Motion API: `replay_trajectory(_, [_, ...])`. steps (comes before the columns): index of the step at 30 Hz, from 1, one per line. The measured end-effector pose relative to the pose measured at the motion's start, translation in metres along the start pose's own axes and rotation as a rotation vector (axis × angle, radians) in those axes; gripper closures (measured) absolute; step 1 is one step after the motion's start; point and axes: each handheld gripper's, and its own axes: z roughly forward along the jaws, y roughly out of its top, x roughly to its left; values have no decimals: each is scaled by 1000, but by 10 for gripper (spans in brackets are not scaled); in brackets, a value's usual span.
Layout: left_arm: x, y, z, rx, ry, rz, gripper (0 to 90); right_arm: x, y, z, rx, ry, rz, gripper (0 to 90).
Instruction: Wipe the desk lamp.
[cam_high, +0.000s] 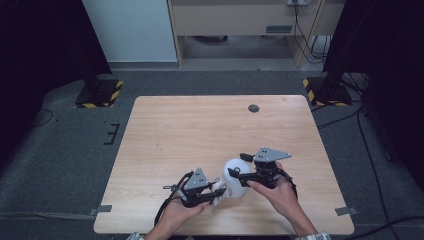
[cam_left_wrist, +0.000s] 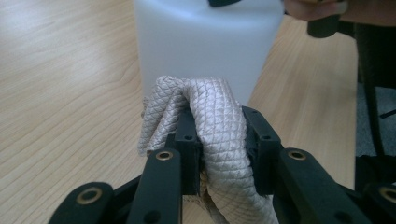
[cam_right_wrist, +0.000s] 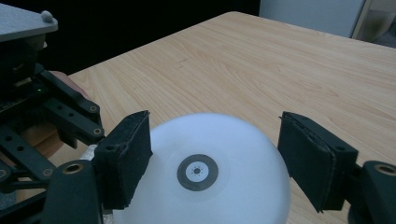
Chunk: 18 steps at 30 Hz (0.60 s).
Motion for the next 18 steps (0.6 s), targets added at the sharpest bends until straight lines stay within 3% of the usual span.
replay_trajectory(5, [0, 8, -10, -70, -2, 2, 699, -1, 0, 0, 1, -1, 1, 265])
replay_trajectory(6, [-5, 14, -17, -112, -23, 13, 699, -1, 0, 0, 1, -1, -1, 264])
replay_trajectory(8, [-8, 15, -19, -121, -27, 23, 699, -1, 0, 0, -1, 0, -1, 265])
replay_trajectory(10, [-17, 14, -16, -100, -59, 52, 700, -1, 0, 0, -2, 0, -1, 266])
replay_trajectory(12, [-20, 13, -12, -81, -63, 60, 700, 0, 0, 0, -3, -4, -5, 266])
replay_trajectory(13, [-24, 9, -2, -33, -64, 68, 700, -1, 0, 0, -3, -3, -5, 266])
replay_trajectory(18, [-21, 5, 8, 17, -49, 63, 700, -2, 0, -1, -3, -11, -6, 266])
